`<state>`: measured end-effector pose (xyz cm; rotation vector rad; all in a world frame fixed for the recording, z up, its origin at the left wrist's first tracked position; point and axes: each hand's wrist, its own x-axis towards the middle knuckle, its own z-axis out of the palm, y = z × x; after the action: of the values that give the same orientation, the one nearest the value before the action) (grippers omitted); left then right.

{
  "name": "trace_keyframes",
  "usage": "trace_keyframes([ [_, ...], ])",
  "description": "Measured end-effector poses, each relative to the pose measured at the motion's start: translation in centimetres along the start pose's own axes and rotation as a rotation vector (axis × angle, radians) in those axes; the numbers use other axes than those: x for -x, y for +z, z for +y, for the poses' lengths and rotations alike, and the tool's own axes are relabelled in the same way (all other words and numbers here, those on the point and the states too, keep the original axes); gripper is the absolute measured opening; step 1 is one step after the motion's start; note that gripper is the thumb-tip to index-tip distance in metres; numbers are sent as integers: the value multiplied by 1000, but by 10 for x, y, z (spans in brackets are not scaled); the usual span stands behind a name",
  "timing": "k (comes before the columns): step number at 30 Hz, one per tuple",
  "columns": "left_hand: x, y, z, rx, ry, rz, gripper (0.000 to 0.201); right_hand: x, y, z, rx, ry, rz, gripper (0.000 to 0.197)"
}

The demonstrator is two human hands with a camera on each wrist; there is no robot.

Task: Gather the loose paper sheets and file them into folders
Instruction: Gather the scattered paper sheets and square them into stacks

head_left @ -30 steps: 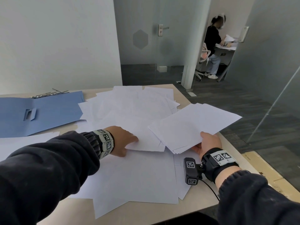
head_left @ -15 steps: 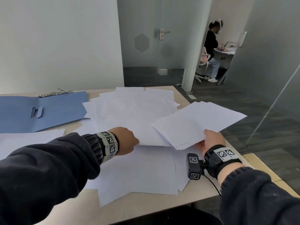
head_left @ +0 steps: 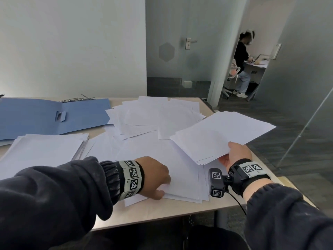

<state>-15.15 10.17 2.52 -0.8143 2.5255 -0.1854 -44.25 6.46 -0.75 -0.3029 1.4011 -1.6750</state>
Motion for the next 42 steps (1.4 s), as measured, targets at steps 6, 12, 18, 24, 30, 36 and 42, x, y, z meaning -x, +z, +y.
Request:
trace_keyframes([
  [6, -1, 9, 0, 48, 8, 24, 60, 3, 0, 9, 85, -63, 8, 44],
  [12, -5, 8, 4, 35, 17, 28, 54, -3, -6, 12, 109, -68, 20, 46],
  [18, -13, 9, 10, 76, -27, 76, 50, -11, -11, 6, 109, -49, 0, 48],
  [24, -18, 8, 12, 132, -100, 110, 44, -22, -23, -7, 94, -30, 57, 50],
  [30, -9, 1, -3, 158, -184, 147, 45, -29, -34, -9, 83, -47, 83, 48],
  [36, 19, -6, -44, 264, -359, 205, 58, -30, -36, -5, 126, -65, 154, 48],
  [42, 42, 4, -75, 459, -550, 301, 51, -20, -25, 0, 201, -101, 119, 46],
])
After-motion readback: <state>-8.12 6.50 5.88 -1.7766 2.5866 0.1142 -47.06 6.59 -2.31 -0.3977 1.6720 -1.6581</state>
